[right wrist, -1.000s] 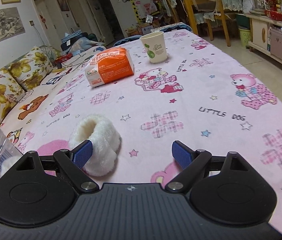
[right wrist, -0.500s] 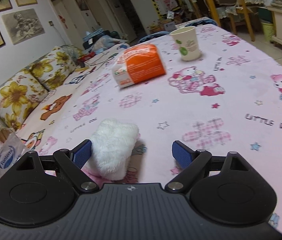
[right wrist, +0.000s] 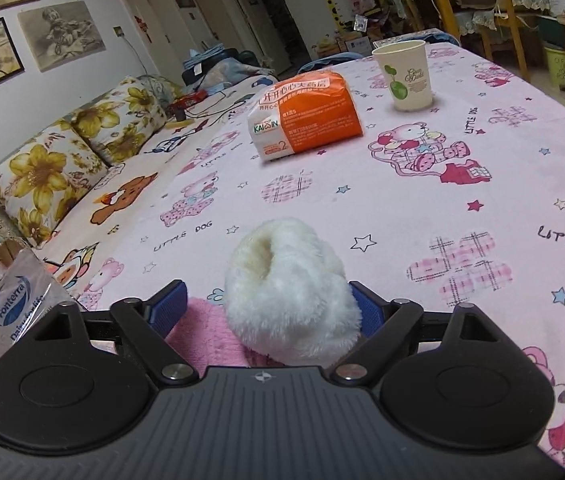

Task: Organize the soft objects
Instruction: 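Grasp the small blue box with the left tool while the right tool grasps the white fuzzy slipper, then carry the blue box and white slipper over the cardboard box with both tools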

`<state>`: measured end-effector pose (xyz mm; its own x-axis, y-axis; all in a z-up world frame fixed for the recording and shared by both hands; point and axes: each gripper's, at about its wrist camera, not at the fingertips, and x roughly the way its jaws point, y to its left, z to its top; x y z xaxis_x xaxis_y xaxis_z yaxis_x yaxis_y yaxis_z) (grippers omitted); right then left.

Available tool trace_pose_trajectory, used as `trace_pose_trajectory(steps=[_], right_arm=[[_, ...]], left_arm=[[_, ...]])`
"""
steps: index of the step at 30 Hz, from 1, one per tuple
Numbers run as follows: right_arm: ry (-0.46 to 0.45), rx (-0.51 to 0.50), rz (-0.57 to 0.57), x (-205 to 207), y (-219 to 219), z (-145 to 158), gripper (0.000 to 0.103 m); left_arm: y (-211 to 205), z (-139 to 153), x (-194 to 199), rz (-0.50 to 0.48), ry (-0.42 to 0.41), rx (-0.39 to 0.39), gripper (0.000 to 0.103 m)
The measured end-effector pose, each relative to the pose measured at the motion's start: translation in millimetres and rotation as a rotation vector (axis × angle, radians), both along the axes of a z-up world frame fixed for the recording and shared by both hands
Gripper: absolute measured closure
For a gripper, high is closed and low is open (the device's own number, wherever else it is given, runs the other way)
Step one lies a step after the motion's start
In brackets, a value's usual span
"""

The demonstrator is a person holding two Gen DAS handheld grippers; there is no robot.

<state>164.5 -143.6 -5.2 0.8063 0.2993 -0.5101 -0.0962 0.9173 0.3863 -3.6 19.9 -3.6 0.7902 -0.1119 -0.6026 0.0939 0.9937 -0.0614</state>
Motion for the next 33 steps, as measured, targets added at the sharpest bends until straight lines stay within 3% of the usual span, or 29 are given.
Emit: trace_pose_trajectory(steps=[4, 13, 33], right_arm=[[0.0, -0.035, -0.015, 2, 1, -1, 0.022], [-0.016, -0.081, -0.009, 0, 2, -1, 0.037], [0.012, -0.156, -0.043, -29, -2, -2, 0.041]], left_arm=[[3, 0, 3, 0.011, -0.004, 0.004, 0.038], [7, 1, 10, 0.022, -0.007, 0.007, 0.076], [13, 1, 14, 0.007, 0.009, -0.048, 0.078]])
